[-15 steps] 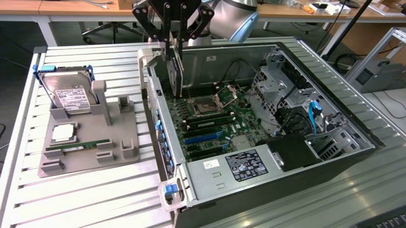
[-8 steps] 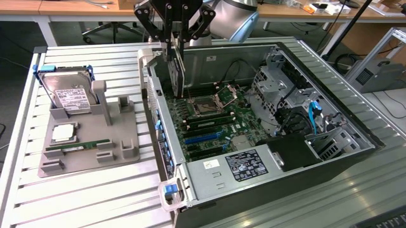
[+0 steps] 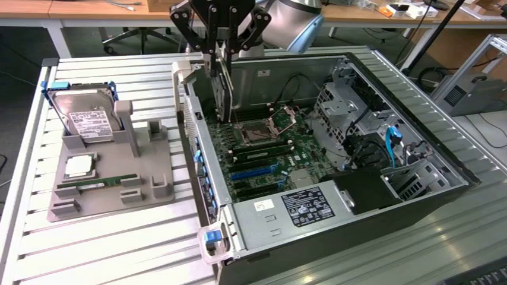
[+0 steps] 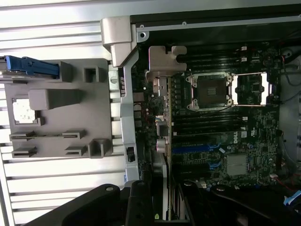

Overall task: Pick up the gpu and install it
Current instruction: 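Pick up the gpu and move the gpu toward the slot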

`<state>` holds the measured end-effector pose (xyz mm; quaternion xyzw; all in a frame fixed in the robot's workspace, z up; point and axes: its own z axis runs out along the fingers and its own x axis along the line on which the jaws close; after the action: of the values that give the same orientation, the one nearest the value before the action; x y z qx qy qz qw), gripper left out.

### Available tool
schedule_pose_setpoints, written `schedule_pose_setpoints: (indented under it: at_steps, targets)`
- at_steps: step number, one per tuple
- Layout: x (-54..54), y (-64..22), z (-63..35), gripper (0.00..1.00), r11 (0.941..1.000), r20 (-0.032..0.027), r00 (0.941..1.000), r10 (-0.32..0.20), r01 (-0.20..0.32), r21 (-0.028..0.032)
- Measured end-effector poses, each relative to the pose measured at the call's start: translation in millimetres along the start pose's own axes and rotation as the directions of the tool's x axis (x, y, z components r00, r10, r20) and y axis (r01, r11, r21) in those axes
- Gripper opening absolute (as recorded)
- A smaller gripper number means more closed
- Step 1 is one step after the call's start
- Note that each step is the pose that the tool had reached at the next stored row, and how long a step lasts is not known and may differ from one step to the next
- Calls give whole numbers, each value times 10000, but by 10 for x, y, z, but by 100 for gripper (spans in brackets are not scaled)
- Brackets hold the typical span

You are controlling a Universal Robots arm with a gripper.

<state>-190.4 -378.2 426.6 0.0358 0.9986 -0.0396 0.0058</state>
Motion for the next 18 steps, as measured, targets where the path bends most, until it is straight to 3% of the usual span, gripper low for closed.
schedule_pose_setpoints:
  at_steps: [18]
  targets:
    - [-75, 6, 20, 27, 9999, 7, 10000, -1, 1, 106]
